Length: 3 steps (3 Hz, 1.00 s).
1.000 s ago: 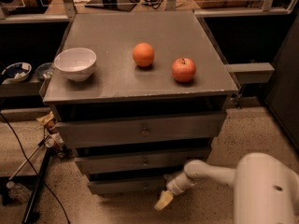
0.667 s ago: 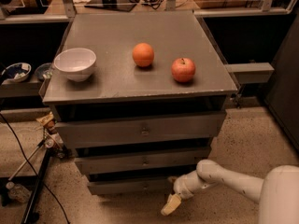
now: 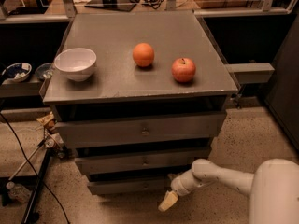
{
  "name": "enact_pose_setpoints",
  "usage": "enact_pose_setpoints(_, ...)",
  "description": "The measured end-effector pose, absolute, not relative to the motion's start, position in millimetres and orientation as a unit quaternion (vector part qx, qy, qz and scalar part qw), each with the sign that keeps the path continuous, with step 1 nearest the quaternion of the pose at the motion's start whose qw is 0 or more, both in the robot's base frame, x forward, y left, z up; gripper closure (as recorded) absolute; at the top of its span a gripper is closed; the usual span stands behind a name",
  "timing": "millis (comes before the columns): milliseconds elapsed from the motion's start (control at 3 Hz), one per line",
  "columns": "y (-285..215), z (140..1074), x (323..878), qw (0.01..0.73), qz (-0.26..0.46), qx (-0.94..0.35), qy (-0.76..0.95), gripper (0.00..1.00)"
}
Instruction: Open bottom drawer
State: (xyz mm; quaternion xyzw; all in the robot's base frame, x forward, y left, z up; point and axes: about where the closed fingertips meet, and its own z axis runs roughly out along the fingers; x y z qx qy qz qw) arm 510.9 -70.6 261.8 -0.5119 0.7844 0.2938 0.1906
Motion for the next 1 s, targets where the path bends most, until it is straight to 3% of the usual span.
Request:
enact_pose_setpoints(667,-68.9,222.2,550.3,0.192,0.224,-0.501,0.814,0.0)
enact_pose_setpoints(1000,-67.4,219.6,553.4,0.193,0.225,-0.503,0.812,0.0)
